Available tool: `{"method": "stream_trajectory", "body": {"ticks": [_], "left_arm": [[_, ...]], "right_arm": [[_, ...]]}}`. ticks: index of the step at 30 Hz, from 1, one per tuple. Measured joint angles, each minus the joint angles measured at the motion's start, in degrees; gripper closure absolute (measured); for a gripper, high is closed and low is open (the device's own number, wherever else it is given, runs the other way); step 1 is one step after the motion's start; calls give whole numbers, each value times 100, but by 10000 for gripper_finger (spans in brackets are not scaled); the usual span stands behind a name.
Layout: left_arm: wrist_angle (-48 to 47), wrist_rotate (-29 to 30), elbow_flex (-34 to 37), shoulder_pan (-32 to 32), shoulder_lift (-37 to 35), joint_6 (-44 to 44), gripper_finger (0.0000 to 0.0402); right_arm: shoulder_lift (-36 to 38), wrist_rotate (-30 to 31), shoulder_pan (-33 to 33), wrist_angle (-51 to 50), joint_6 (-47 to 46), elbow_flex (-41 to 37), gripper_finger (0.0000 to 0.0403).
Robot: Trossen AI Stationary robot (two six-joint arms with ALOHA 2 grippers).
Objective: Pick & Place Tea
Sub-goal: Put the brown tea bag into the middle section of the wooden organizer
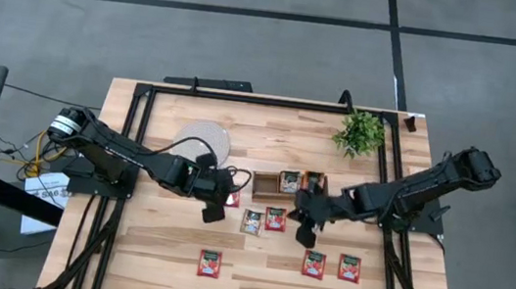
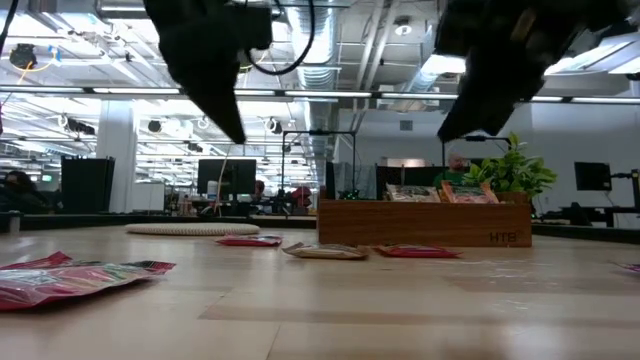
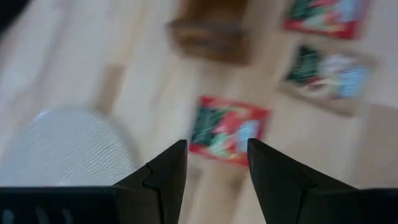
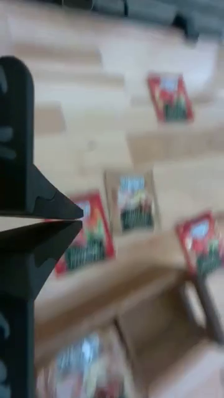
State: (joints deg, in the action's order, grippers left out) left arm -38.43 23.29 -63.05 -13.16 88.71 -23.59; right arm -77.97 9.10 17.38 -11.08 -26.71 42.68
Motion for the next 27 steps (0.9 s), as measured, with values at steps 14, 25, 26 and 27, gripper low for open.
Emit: {"method": "stream_trajectory", "body": {"ticks": [14,25,26,27], "left_arm": [[1805,-2134,-7,459,404,828,240],[2244,-2813,-7,615,1252,439,240],[2289,-2813,-8,618,1276,437,240],[2289,-2808,-42,623,1309,437,240]], "right_arm": [[405,807,938,709,-1338,-1,402],[1404,1702,1325,422,-793,0,402],[1468,1767,1325,304,-778,0,402],[1526,1817,1325,197,-759,0,402]]}}
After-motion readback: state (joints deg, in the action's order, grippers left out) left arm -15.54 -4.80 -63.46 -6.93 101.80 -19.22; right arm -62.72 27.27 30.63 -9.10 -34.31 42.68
